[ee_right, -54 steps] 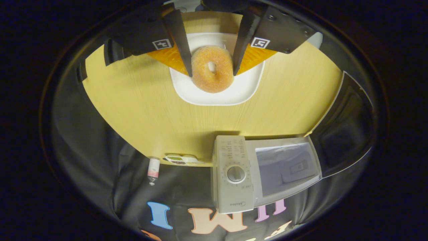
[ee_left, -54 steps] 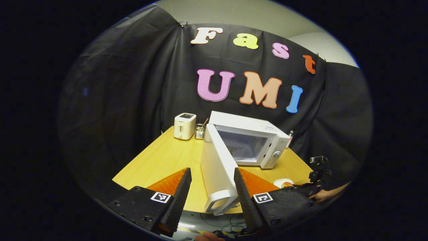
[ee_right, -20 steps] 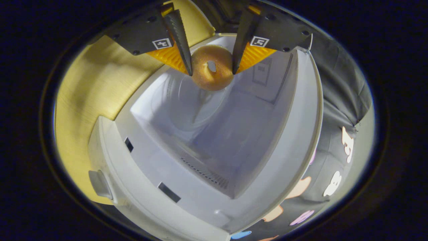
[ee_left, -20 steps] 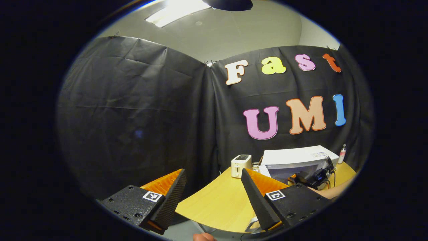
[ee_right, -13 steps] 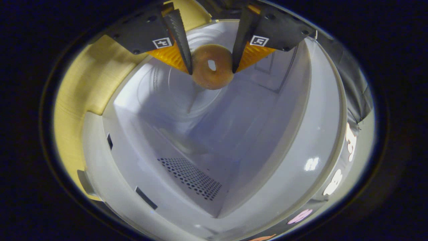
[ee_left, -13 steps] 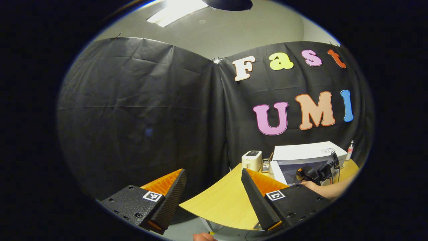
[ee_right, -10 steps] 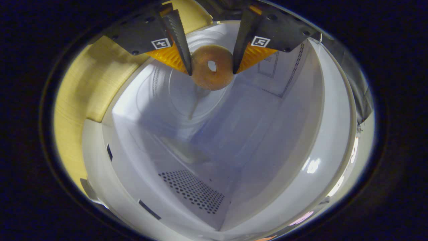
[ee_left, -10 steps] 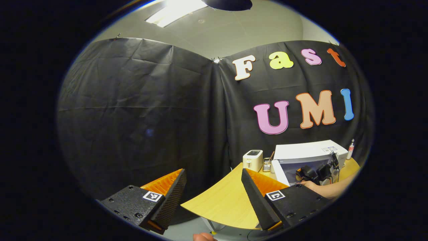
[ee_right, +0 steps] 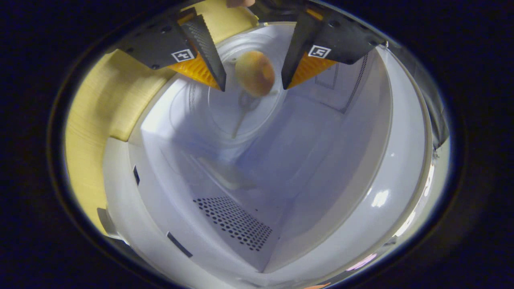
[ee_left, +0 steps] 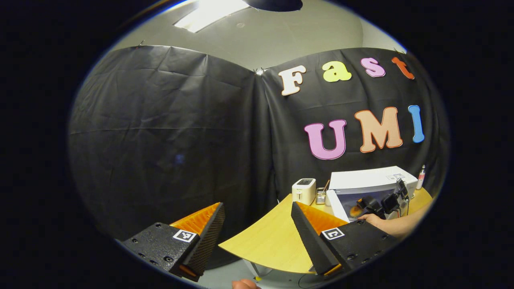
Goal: Open the microwave oven with the left hand, put the food in, and close the microwave oven.
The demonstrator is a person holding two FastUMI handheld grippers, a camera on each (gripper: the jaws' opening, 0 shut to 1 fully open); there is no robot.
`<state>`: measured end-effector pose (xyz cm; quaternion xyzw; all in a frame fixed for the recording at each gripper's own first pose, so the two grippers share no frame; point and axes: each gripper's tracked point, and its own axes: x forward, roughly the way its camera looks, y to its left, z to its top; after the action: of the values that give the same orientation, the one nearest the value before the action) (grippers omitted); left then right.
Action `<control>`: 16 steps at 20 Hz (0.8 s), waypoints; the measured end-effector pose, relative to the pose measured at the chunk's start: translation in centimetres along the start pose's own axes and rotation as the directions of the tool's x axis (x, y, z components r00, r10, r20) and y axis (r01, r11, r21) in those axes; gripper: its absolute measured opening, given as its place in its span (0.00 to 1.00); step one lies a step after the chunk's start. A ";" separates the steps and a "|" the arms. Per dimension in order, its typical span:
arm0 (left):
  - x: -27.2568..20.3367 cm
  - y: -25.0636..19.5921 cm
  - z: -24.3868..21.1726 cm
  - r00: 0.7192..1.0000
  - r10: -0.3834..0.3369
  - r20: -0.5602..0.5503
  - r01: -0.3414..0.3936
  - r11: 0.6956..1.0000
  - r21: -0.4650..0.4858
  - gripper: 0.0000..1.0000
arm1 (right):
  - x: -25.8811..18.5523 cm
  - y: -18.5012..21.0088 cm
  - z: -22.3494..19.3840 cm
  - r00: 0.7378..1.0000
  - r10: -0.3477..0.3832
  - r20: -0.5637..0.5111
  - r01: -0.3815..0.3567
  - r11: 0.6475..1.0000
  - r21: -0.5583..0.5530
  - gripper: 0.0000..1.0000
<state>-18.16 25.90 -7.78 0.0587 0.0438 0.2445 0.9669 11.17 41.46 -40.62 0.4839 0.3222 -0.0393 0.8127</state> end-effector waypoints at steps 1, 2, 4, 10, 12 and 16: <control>-0.2 0.2 -0.1 1.000 0.000 -0.003 0.000 1.000 0.000 1.00 | -0.1 0.1 -0.1 1.000 0.003 -0.005 -0.003 1.000 -0.003 0.77; -0.4 0.3 -0.2 1.000 0.003 -0.006 -0.003 1.000 0.001 0.97 | -0.2 0.1 -0.2 1.000 0.005 -0.011 -0.005 1.000 -0.009 0.77; -0.4 0.5 -0.4 1.000 0.008 -0.012 -0.008 1.000 0.002 1.00 | -0.6 0.1 -0.3 1.000 0.017 -0.011 -0.018 0.999 -0.036 0.88; 0.1 0.4 -2.5 0.999 -0.016 -0.045 0.017 0.999 0.037 0.98 | -4.7 0.4 -0.4 0.996 0.084 -0.042 -0.091 0.974 -0.209 0.77; 0.6 0.1 -3.7 0.997 -0.034 -0.066 0.038 0.998 0.052 0.98 | -6.7 -0.2 -0.4 0.992 0.106 -0.069 -0.121 0.949 -0.289 0.77; 1.5 -0.2 -5.5 0.995 -0.057 -0.088 0.063 0.996 0.066 0.95 | -11.0 -0.3 2.1 0.980 0.186 -0.067 -0.195 0.857 -0.477 0.77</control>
<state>-17.38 27.00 -13.37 0.0801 0.0954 0.2159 0.9684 3.40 36.82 -33.96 0.2967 0.2796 0.1270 0.9042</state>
